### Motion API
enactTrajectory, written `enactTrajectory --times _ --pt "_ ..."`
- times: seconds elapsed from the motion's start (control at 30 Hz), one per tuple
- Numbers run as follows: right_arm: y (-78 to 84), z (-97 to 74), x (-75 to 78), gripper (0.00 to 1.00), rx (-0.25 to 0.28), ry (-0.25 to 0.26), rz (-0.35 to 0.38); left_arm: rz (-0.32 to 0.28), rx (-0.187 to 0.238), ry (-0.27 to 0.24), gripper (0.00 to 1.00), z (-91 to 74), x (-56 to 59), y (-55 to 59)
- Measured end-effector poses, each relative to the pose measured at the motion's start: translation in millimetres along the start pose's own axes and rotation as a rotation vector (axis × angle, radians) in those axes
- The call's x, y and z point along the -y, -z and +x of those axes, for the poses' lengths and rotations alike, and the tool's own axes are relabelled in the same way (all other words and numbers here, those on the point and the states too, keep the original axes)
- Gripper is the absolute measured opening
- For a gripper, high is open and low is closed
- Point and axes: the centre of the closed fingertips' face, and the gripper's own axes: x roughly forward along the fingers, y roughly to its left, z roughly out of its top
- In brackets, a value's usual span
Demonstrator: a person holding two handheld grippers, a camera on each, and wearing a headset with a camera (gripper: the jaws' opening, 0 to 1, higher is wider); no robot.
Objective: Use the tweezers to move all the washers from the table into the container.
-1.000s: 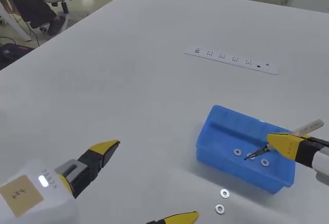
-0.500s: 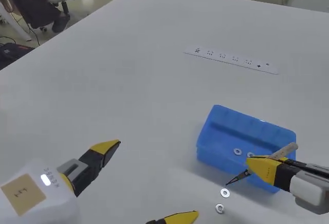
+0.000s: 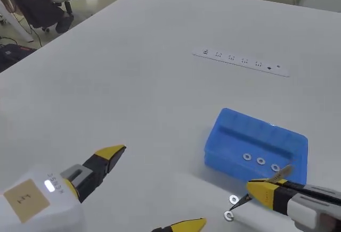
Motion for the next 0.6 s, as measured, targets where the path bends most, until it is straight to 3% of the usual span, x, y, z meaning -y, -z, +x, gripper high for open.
enactTrajectory --times 0.33,0.43,0.6 --pt "9.1 7.5 -5.8 0.04 -0.061 -0.006 -0.098 0.005 -0.005 0.002 0.87 0.1 0.5 1.2" --pt "13.6 10.7 -7.4 0.04 -0.096 0.001 -0.155 0.005 -0.006 0.003 0.87 0.1 0.6 1.6" --pt "15.3 15.0 -15.6 0.04 -0.138 0.003 -0.334 0.009 -0.01 0.004 0.86 0.3 0.5 2.5"
